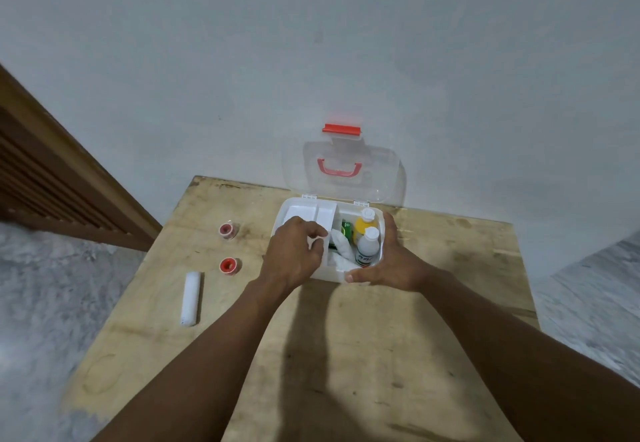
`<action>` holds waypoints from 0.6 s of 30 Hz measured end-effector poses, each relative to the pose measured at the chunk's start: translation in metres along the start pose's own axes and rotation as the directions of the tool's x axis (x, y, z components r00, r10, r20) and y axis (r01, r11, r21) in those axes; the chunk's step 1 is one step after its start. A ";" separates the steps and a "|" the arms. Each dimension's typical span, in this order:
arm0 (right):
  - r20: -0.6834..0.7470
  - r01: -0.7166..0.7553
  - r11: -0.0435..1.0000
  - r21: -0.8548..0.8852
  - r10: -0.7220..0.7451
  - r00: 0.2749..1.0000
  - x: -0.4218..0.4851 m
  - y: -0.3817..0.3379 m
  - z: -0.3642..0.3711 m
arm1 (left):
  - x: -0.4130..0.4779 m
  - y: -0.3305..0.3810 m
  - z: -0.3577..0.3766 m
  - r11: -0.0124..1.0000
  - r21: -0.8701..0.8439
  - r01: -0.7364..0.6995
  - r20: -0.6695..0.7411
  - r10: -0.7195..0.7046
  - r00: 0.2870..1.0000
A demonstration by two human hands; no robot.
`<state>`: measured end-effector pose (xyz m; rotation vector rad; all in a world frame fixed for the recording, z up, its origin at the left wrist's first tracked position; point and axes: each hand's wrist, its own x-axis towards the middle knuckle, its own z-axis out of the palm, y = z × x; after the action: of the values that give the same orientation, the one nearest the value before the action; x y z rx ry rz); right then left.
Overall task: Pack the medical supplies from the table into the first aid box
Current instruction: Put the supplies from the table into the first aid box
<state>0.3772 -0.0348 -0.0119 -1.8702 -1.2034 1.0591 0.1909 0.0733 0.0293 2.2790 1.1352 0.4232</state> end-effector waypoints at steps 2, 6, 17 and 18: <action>0.009 -0.008 1.000 0.002 0.008 1.000 -0.001 -0.001 0.000 | -0.010 -0.013 -0.003 0.998 -0.019 0.052 -0.119 -0.054 0.991; 0.018 -0.023 1.000 0.014 0.023 1.000 -0.006 -0.007 0.002 | -0.040 -0.036 -0.013 0.984 -0.036 0.174 -0.225 -0.178 0.958; -0.045 -0.009 0.999 -0.039 0.007 0.999 -0.007 -0.027 0.011 | -0.096 -0.132 -0.053 0.819 0.122 0.561 -0.114 -0.550 0.828; -0.041 -0.029 0.999 -0.044 0.027 0.999 -0.005 -0.026 0.010 | -0.093 -0.140 -0.056 0.813 0.124 0.570 -0.084 -0.563 0.822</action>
<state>0.3568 -0.0296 0.0070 -1.9383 -1.1904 1.0123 0.0194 0.0859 -0.0134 1.9108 1.8392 0.1521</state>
